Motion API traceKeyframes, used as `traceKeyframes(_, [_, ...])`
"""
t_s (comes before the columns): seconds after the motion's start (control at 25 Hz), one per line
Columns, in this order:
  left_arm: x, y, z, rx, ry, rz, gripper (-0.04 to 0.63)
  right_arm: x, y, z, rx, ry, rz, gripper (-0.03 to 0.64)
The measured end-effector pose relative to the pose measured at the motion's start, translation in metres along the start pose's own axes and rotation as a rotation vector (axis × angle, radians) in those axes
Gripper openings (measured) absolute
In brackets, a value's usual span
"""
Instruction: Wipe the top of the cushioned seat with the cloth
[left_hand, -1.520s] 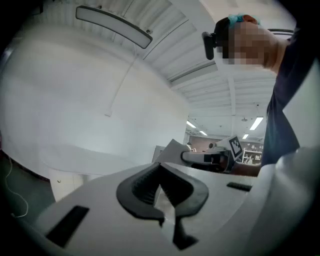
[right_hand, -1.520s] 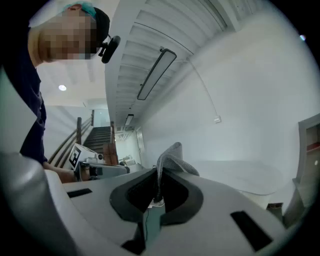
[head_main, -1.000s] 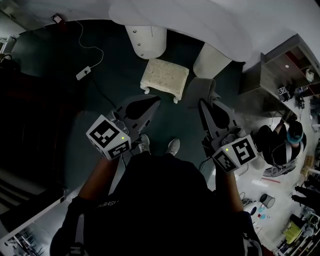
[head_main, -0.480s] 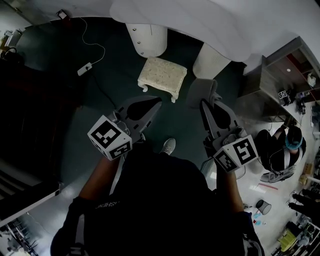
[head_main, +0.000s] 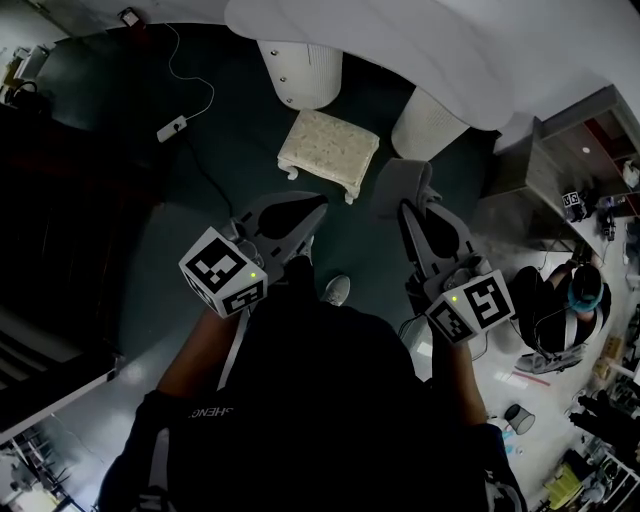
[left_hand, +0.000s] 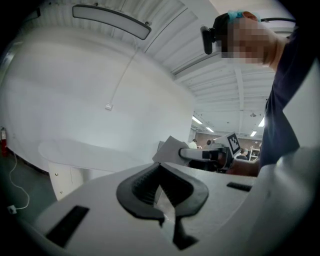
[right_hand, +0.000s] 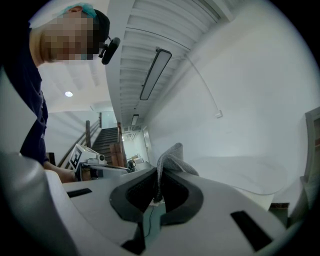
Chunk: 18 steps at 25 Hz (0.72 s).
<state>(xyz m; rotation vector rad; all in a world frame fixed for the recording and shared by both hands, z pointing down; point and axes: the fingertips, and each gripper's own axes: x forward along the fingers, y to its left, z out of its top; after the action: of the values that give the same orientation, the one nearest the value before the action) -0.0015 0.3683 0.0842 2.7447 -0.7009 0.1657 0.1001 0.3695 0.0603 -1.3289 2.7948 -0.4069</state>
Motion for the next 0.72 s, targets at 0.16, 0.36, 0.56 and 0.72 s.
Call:
traceKeyframes(0.16, [0.011,0.028,-0.001,-0.025,-0.002,-0.012,0.008,0.024,-0.014,-0.006,0.006,0.025,-0.011,0.032])
traceKeyframes(0.36, [0.037,0.08,0.0,-0.054,0.02,-0.052,0.008,0.072,-0.045,-0.01,0.035,0.06,-0.036,0.032])
traceKeyframes(0.56, [0.06,0.158,0.002,-0.074,0.06,-0.072,0.008,0.144,-0.079,-0.014,0.062,0.104,-0.053,0.032])
traceKeyframes(0.72, [0.067,0.224,0.004,-0.103,0.08,-0.073,0.008,0.208,-0.098,-0.018,0.097,0.124,-0.051,0.032])
